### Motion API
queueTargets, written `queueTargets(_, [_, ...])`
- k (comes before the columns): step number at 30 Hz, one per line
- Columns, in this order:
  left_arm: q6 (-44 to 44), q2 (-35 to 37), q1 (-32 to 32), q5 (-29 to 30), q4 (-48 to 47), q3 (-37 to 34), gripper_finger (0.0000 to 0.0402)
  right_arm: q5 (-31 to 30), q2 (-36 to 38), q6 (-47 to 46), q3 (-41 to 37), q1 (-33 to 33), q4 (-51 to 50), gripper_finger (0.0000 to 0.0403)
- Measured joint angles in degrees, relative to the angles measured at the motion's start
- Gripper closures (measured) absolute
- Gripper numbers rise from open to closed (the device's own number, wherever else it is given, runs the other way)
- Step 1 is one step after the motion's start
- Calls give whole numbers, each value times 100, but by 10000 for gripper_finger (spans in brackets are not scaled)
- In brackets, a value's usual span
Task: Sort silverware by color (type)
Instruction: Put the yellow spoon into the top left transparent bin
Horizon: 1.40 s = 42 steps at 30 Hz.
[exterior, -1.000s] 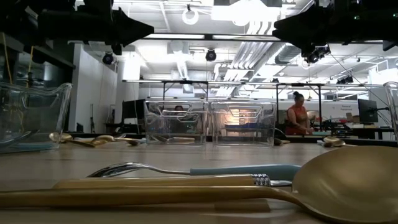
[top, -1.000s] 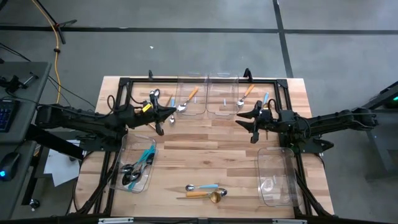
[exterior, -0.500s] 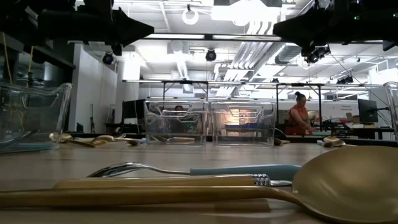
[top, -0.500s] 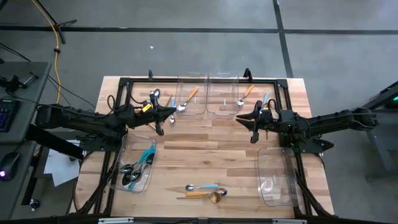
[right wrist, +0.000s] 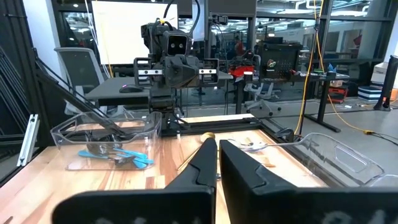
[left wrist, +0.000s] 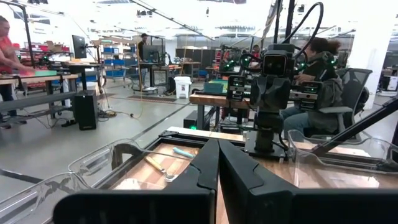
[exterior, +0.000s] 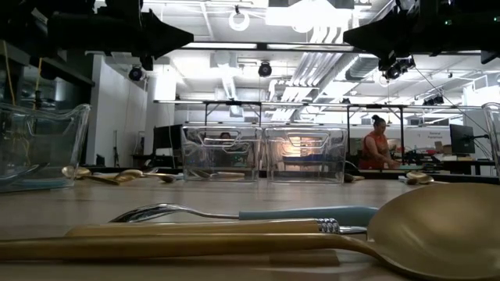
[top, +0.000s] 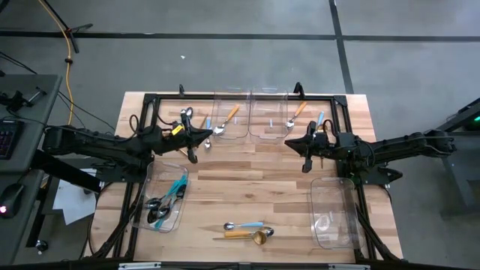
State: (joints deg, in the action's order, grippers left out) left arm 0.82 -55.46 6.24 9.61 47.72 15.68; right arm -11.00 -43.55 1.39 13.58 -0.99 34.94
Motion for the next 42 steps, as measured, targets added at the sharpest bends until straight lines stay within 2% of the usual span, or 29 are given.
queueTargets(34, [-159,-2,1,4,-189,0,401,0,0,-7,0,0,-63,403])
queueTargets(38, [-99,0,130,433,-307,118,401,0,0,-5,-2,0,-144,403])
queueTargets(42, [2,-2,528,1083,-1790,714,397,0,0,-2,-2,0,-131,403])
